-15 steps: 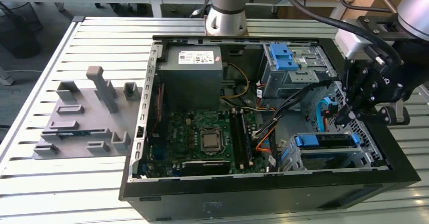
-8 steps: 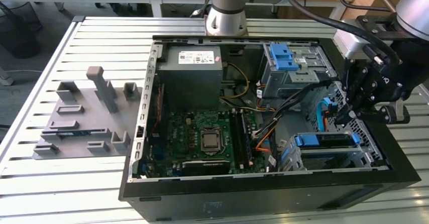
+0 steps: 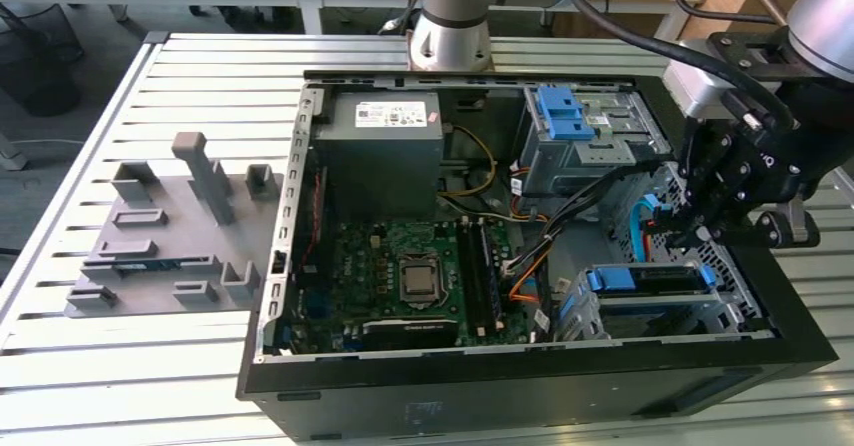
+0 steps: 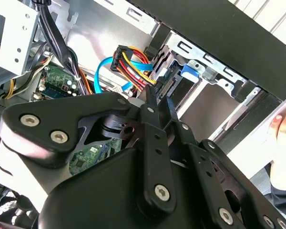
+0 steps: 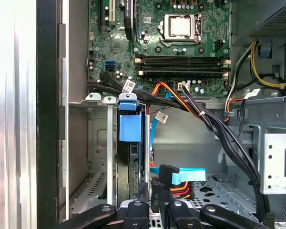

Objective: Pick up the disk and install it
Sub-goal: 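Insert the first disk wire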

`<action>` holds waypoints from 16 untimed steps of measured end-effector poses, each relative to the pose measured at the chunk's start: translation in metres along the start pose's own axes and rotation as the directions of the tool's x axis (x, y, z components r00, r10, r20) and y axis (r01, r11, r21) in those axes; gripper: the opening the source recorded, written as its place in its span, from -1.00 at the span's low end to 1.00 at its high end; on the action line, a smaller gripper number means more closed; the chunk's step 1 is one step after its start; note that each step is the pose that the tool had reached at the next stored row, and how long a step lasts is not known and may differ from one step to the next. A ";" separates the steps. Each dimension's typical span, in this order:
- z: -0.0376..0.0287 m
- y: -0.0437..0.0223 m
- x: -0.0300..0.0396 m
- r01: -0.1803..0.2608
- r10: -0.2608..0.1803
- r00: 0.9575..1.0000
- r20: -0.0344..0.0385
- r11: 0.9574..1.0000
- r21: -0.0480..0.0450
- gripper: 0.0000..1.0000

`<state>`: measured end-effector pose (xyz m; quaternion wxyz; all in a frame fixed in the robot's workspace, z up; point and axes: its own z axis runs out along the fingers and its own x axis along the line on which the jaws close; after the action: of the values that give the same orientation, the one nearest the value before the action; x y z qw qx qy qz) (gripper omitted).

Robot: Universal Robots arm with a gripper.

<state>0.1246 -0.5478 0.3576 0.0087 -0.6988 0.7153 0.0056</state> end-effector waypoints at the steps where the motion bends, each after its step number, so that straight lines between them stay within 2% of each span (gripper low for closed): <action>1: 0.0002 0.0000 0.0000 0.000 0.000 1.000 0.000 1.000 0.000 -0.52; 16: 0.0057 0.0002 0.0001 0.000 0.000 1.000 0.000 1.000 0.015 -0.52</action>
<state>0.1244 -0.5479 0.3519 0.0142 -0.6988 0.7152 0.0002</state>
